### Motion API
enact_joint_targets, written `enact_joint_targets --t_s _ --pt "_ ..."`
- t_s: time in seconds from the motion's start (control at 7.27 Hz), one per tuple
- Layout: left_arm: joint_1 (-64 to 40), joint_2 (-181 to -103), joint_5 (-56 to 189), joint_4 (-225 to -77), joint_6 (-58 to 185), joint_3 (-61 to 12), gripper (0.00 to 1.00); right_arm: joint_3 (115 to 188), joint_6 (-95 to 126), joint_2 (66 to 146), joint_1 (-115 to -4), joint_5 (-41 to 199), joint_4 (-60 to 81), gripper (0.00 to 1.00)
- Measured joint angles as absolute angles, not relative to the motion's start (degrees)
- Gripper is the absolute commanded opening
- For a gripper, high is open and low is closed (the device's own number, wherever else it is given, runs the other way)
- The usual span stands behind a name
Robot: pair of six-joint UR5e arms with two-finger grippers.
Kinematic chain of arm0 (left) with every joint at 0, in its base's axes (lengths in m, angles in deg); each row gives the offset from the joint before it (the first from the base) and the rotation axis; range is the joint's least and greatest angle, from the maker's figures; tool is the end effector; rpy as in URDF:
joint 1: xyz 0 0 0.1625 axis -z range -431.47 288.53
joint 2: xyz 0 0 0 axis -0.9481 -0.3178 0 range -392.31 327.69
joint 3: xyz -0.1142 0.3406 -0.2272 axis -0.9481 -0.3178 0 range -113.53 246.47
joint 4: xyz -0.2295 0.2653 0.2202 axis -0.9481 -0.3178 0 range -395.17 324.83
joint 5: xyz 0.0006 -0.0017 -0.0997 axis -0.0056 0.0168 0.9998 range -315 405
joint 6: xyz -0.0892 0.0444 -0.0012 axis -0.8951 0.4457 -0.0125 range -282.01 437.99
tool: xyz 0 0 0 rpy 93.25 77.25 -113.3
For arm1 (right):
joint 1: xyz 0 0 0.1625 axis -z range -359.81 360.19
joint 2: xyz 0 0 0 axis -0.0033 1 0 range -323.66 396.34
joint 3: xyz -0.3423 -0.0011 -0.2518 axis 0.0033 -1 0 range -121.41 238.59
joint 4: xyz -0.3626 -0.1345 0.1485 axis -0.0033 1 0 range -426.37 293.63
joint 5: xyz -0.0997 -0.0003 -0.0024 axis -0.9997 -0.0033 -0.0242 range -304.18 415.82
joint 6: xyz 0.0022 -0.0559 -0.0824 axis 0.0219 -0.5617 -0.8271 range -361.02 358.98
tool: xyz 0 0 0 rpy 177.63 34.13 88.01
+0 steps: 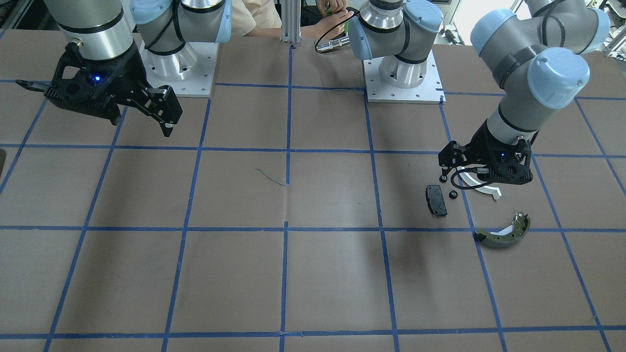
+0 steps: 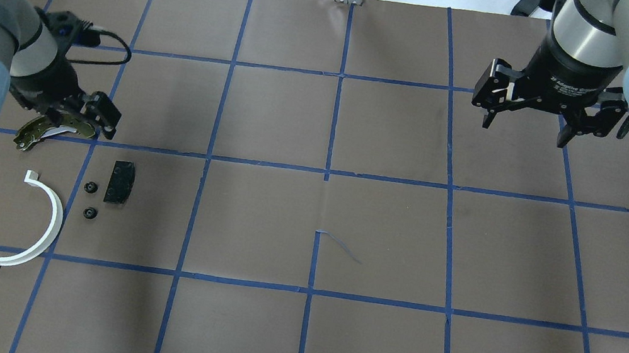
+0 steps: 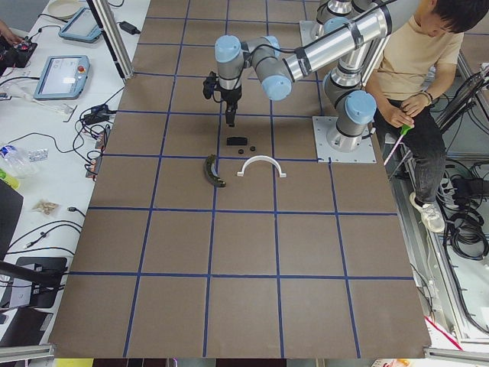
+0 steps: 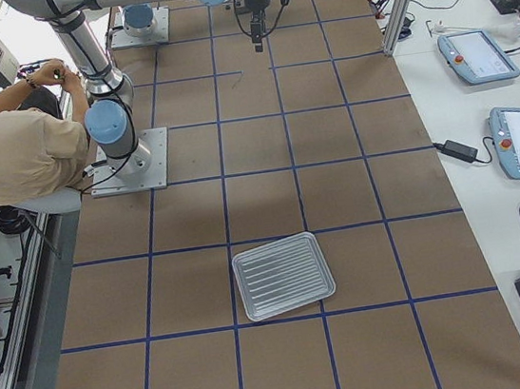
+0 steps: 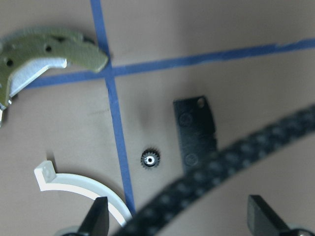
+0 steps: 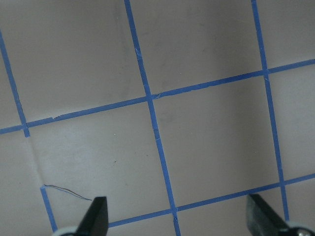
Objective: Place bearing gear from tray to pile
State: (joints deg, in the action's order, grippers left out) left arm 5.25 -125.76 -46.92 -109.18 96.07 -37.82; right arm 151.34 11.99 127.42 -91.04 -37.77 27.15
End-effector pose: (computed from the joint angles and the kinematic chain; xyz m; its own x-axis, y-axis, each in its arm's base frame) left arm -0.0126 -0.5123 0.3647 -0.9962 0.0846 -0.0225 0.0837 0.9957 0.0394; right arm 0.1374 -0.4841 0.4798 -0.9770 0.2061 0.0538 0.2038 0.9780 -0.0455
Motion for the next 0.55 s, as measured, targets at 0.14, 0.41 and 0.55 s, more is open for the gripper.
enact_joint_targets --t_s 0.14,0.41,0.55 --pt "9.6 -126.0 -47.1 -114.7 89.5 -31.7 1.0 151.4 11.9 127.5 -91.0 -37.8 27.2 1.0" --pt "16.9 -125.3 -46.9 -119.5 81.5 -25.3 1.0 151.1 11.7 127.4 -91.0 -37.7 27.3 1.0" --pt "19.4 -125.0 -46.9 -120.9 80.1 -23.1 1.0 150.8 11.7 127.3 -91.0 -37.8 27.6 1.0"
